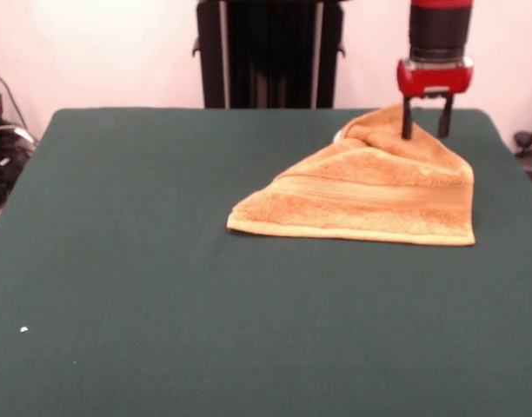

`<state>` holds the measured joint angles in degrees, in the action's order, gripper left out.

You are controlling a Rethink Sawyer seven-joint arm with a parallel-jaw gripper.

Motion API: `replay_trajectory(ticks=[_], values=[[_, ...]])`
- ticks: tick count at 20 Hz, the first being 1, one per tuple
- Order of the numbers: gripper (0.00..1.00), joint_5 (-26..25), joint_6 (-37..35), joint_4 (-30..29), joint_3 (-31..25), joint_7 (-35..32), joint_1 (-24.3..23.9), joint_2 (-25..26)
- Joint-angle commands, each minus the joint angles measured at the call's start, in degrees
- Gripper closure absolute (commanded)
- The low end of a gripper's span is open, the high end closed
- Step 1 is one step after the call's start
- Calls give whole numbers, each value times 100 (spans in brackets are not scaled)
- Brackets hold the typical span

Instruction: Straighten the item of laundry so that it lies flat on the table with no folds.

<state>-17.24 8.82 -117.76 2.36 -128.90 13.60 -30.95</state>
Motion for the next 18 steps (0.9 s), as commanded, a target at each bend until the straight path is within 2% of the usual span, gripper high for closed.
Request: replay_trajectory(ticks=[1,11,13,14,15,18], values=[[0,494,434,912,-54,-706,223,749],[0,329,584,998,210,-518,252,932],[0,446,650,965,325,-604,335,945],[100,504,683,948,382,-647,377,951],[100,454,474,913,365,-598,349,870],[100,621,503,811,575,-710,531,792]])
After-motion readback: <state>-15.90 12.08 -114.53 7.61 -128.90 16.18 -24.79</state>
